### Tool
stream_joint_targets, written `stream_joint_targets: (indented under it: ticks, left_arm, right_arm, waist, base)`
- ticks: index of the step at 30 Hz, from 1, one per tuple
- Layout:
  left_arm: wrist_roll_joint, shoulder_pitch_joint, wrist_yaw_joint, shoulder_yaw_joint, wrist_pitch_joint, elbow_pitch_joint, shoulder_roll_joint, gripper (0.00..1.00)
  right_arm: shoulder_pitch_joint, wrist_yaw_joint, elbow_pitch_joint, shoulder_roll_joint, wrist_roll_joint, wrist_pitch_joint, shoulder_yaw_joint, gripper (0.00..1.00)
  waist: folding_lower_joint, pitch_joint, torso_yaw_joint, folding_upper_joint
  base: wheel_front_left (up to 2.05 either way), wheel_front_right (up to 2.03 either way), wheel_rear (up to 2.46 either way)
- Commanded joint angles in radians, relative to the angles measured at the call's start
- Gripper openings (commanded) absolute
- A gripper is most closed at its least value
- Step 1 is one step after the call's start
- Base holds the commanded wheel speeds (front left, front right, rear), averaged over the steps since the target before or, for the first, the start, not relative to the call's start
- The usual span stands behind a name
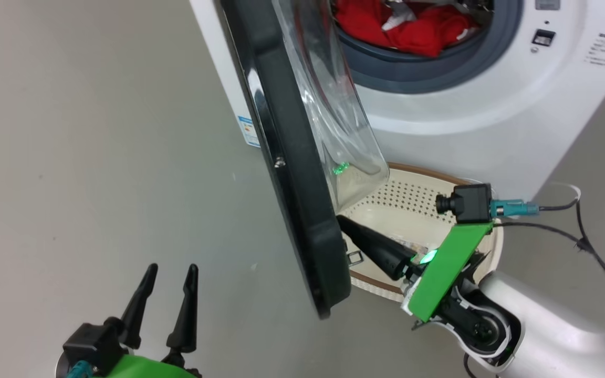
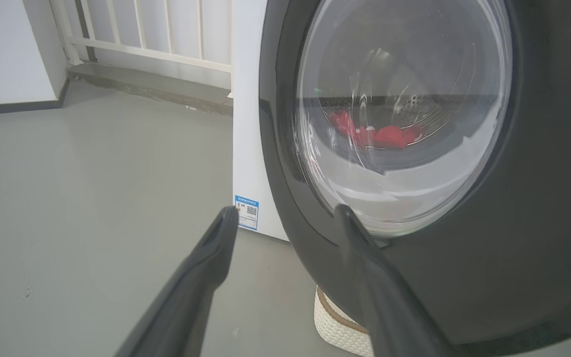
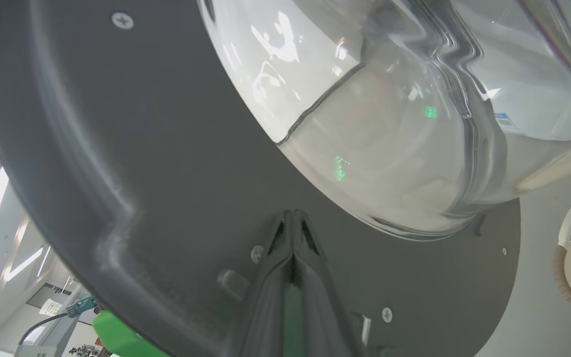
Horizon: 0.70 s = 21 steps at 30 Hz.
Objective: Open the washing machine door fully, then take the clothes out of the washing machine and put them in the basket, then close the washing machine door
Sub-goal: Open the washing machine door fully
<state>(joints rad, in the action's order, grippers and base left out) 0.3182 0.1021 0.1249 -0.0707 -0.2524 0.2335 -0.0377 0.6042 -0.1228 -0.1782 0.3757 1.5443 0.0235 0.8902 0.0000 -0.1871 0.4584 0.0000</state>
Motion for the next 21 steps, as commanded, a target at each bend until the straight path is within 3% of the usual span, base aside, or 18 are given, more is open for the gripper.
stream_joint_targets:
  ticks: [1, 10, 21]
  left_arm:
    - [0.002, 0.000, 0.004, 0.038, -0.009, -0.015, -0.013, 1.00]
    - [0.007, -0.006, -0.009, 0.037, -0.009, 0.006, -0.013, 1.00]
    - [0.025, -0.023, -0.038, 0.065, -0.009, -0.016, -0.013, 1.00]
  right_arm:
    - [-0.026, -0.008, 0.034, -0.027, 0.007, 0.005, 0.015, 0.00]
    - [-0.036, -0.008, 0.034, -0.050, 0.015, 0.009, 0.034, 0.00]
    - [0.015, -0.008, -0.006, -0.115, 0.012, -0.013, 0.064, 0.00]
  waist:
    - [0.0000, 0.016, 0.028, 0.0000]
    - [0.0000, 0.033, 0.081, 0.0000]
    - [0.0000, 0.019, 0.093, 0.0000]
  base:
    - [0.00, 0.00, 0.00]
    - [0.00, 0.00, 0.00]
    - [0.00, 0.00, 0.00]
